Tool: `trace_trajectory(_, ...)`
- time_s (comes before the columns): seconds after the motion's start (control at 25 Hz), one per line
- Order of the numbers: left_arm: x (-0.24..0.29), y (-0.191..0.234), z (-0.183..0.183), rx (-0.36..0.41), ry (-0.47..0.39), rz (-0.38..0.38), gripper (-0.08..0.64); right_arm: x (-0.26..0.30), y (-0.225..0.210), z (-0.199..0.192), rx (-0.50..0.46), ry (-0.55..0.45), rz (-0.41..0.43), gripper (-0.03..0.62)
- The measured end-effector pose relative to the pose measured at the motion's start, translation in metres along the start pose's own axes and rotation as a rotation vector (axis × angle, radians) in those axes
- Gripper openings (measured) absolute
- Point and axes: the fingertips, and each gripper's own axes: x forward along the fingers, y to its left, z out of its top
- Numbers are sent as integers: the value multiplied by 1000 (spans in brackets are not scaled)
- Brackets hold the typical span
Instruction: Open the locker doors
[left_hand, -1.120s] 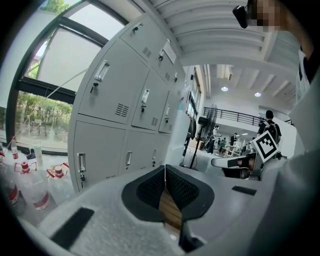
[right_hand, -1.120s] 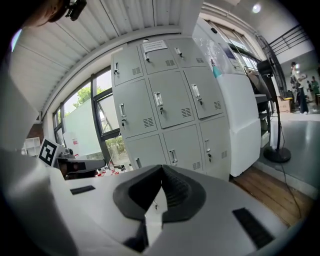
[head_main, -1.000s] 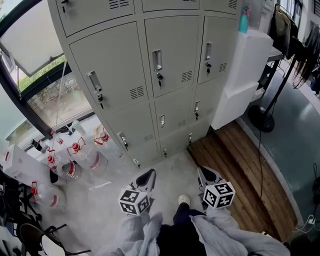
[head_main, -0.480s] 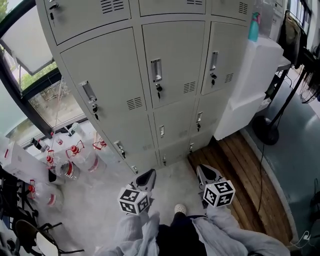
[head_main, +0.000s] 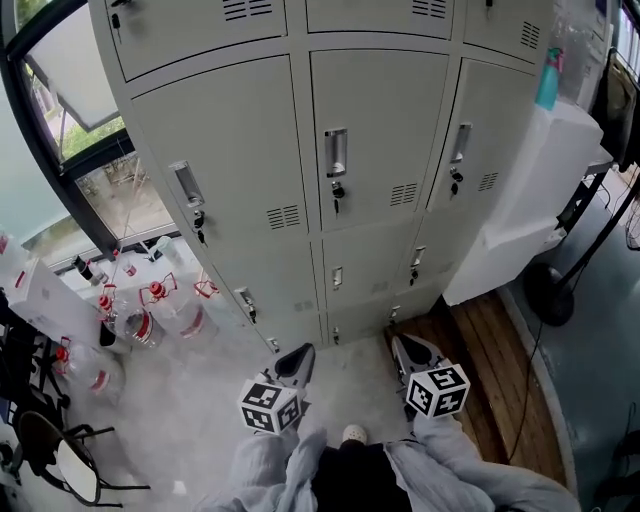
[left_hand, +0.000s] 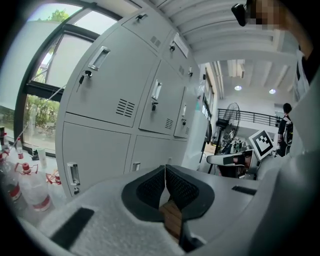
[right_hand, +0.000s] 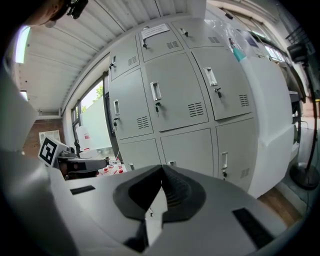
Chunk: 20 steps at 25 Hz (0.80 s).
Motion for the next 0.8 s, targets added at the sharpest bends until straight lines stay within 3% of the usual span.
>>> trace_trajectory(0.36,8,8,16,15,-32,5,12,41,16,21,-45,-32,86,0)
trace_trajectory(0.8,22,36,111,116,-88,-18,12,80,56,119,-115,-131,162,0)
